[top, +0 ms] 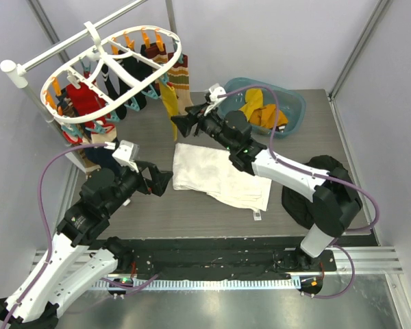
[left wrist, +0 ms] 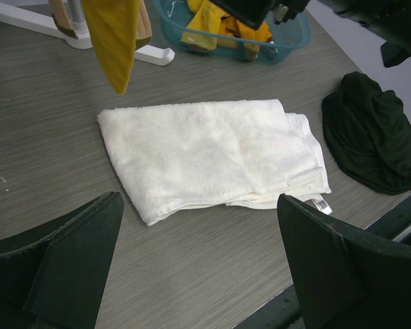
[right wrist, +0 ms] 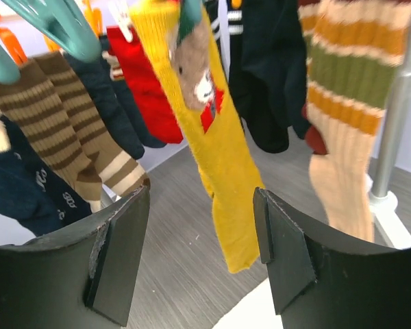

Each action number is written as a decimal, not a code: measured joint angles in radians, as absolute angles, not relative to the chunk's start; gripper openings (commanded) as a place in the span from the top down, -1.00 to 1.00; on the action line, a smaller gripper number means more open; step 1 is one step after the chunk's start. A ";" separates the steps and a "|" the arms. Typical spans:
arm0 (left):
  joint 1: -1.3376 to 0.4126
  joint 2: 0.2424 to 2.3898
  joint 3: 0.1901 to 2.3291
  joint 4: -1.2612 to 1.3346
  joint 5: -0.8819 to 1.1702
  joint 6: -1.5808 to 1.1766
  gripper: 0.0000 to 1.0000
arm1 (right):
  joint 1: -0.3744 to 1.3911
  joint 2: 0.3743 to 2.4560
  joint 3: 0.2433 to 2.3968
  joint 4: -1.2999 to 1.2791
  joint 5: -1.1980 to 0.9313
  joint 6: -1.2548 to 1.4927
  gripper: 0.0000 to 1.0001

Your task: Remove the socks clipped to the hanger

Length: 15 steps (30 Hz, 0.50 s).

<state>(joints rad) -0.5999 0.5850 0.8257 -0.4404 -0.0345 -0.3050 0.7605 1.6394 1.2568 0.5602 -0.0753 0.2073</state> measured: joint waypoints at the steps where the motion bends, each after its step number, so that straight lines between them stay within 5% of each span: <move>1: -0.600 0.585 0.825 -0.440 -0.035 -0.305 -1.00 | 0.766 1.658 1.270 0.560 -0.075 0.204 -0.39; 4: -0.600 0.585 0.824 -0.440 -0.035 -0.305 -1.00 | 0.776 1.710 1.303 0.551 -0.070 0.194 -0.19; 9: -0.600 0.585 0.821 -0.441 -0.035 -0.304 -1.00 | 0.786 1.754 1.350 0.536 -0.066 0.179 0.94; 15: -0.600 0.588 0.821 -0.441 -0.045 -0.302 -1.00 | 0.802 1.750 1.367 0.539 -0.066 0.183 0.98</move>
<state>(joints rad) -0.5999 0.5880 0.8207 -0.4412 -0.0452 -0.3016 0.8017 1.7500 1.3674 0.5388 -0.0658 0.1825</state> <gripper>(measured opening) 0.996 0.034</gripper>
